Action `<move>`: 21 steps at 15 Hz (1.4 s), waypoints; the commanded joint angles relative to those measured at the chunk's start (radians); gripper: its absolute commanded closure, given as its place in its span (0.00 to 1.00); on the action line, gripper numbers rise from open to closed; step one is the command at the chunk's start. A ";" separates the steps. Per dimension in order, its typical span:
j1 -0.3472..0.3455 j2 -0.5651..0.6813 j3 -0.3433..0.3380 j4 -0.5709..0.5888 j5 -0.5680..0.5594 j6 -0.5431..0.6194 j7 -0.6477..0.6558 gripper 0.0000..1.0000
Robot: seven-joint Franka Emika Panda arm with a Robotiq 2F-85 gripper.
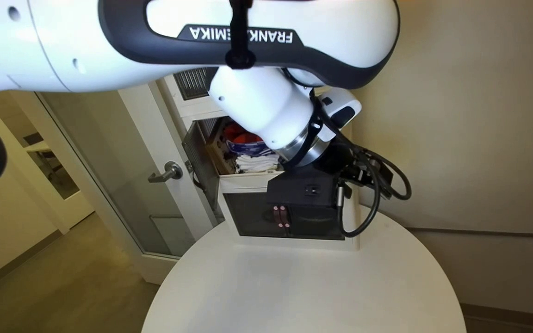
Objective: Open the doors of the middle shelf
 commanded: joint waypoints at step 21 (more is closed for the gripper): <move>-0.234 -0.200 0.639 -0.247 -0.107 0.367 -0.341 0.00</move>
